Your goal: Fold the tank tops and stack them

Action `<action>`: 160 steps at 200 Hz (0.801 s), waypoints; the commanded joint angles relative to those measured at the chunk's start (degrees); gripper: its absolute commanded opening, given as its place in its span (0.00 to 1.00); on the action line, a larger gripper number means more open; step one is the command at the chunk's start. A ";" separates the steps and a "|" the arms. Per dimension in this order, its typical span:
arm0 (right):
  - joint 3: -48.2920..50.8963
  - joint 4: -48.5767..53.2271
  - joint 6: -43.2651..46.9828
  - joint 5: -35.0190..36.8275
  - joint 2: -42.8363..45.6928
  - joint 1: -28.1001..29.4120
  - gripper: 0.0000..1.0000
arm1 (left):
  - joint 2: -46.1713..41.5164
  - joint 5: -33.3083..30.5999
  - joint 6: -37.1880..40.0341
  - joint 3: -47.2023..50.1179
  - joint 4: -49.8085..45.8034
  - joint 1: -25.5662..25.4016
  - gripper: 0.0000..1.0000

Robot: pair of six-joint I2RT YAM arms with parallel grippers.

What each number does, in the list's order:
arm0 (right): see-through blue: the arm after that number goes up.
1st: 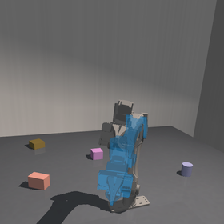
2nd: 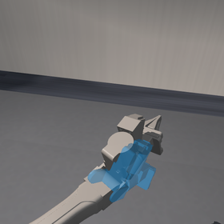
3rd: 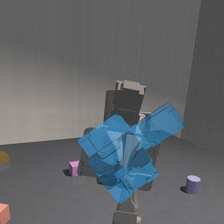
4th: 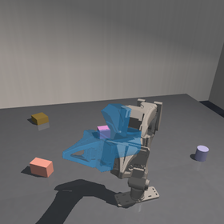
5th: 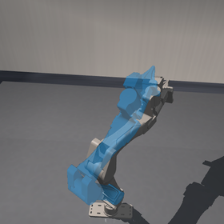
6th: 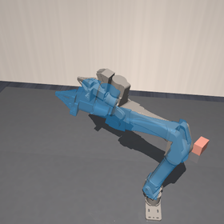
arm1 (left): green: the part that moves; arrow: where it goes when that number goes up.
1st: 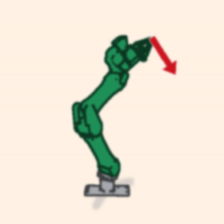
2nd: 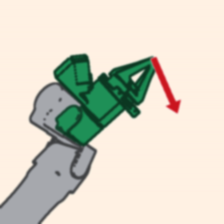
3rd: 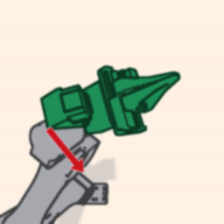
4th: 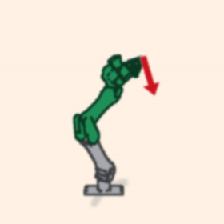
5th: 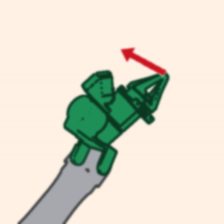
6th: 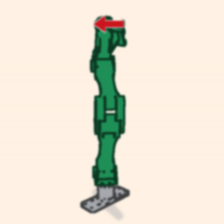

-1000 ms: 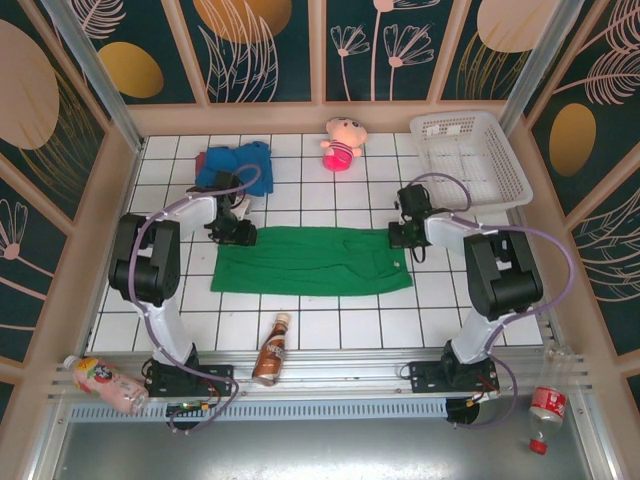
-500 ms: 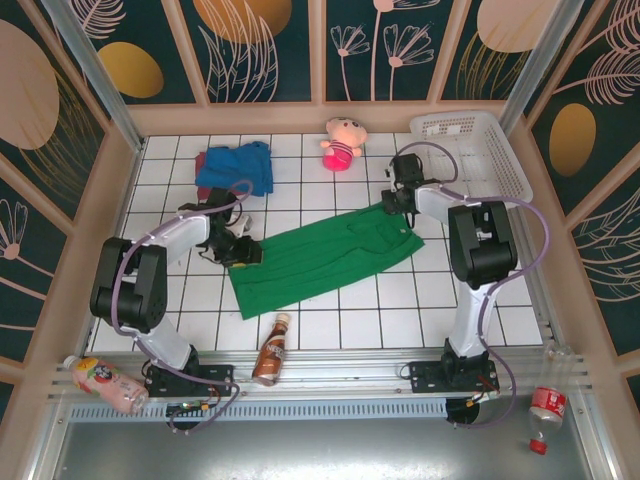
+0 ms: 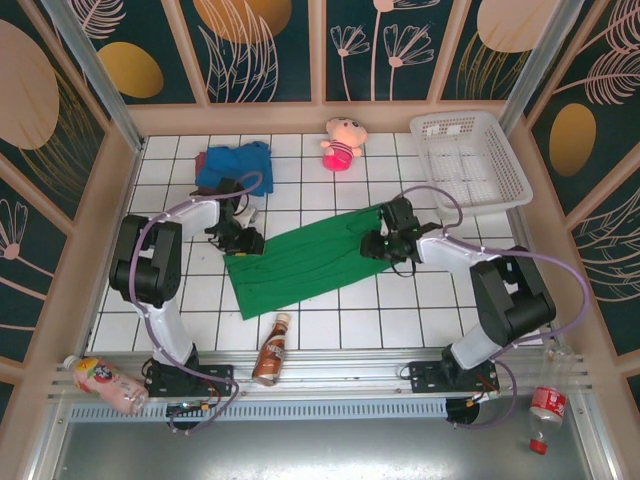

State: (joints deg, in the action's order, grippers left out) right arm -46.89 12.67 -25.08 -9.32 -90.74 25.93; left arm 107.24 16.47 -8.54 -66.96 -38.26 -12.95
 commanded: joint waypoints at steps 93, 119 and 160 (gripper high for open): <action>-16.77 -6.02 14.68 7.31 -21.98 -4.77 0.42 | -11.31 4.15 -8.00 11.97 4.71 0.05 0.45; -21.97 -7.12 17.55 6.89 -24.17 -5.92 0.42 | -11.47 0.11 -7.54 8.50 3.21 0.03 0.46; -23.16 -7.62 23.14 5.55 -19.72 -6.16 0.45 | -14.86 -1.89 -8.11 7.22 -0.52 0.03 0.47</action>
State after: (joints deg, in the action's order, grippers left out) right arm -69.32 4.29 -6.87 -4.36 -113.40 19.46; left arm 95.48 17.10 -15.64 -58.17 -34.79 -12.97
